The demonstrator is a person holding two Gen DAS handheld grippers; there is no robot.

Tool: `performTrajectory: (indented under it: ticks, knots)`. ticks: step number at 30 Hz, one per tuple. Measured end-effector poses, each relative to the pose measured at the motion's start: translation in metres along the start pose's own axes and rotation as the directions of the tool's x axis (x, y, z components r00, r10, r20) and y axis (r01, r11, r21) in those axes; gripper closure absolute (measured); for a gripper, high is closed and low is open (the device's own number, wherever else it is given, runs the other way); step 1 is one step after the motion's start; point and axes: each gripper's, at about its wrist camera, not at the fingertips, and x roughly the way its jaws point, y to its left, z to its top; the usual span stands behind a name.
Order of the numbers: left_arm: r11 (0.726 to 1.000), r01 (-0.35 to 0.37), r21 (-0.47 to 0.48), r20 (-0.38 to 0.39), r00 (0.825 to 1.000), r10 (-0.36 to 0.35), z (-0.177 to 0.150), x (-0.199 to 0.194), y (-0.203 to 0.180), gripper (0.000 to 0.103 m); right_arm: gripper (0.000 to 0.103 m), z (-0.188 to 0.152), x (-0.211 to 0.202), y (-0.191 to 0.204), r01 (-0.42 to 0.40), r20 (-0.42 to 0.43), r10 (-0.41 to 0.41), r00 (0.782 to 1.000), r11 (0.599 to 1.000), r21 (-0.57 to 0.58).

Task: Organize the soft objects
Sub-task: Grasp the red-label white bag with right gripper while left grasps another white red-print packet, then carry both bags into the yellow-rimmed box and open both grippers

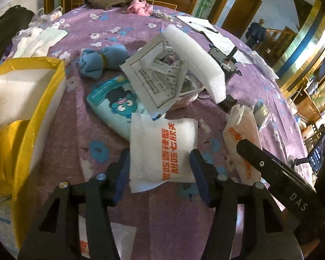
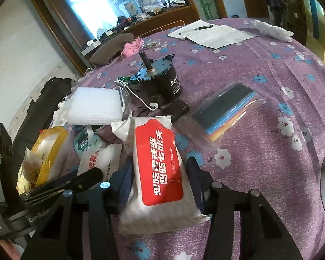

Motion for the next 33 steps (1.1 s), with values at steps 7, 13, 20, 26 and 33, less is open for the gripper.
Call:
performTrajectory:
  ticks: [7, 13, 20, 26, 33]
  knots:
    - [0.997, -0.026, 0.075, 0.023, 0.999, 0.024, -0.002, 0.003, -0.008, 0.052, 0.061, 0.000, -0.002, -0.001, -0.007, 0.005, 0.007, 1.000, 1.000, 0.012]
    - [0.996, -0.006, 0.085, 0.039, 0.999, 0.003, -0.012, -0.009, -0.013, 0.060, 0.061, -0.001, -0.007, -0.002, -0.014, 0.034, 0.014, 0.999, 1.000, 0.015]
    - [0.995, 0.089, 0.036, 0.075, 0.993, -0.091, -0.027, -0.049, 0.002, 0.061, 0.061, -0.001, -0.014, -0.001, -0.033, 0.072, 0.031, 0.997, 0.999, 0.019]
    - [0.985, 0.168, -0.037, 0.067, 0.984, -0.165, -0.035, -0.066, 0.020, 0.061, 0.061, 0.000, -0.015, -0.001, -0.036, 0.072, 0.034, 0.997, 0.999, 0.021]
    - [0.969, 0.234, -0.078, 0.078, 0.971, -0.228, -0.042, -0.087, 0.030, 0.061, 0.062, -0.002, -0.023, 0.005, -0.077, 0.105, 0.078, 0.991, 0.997, -0.007]
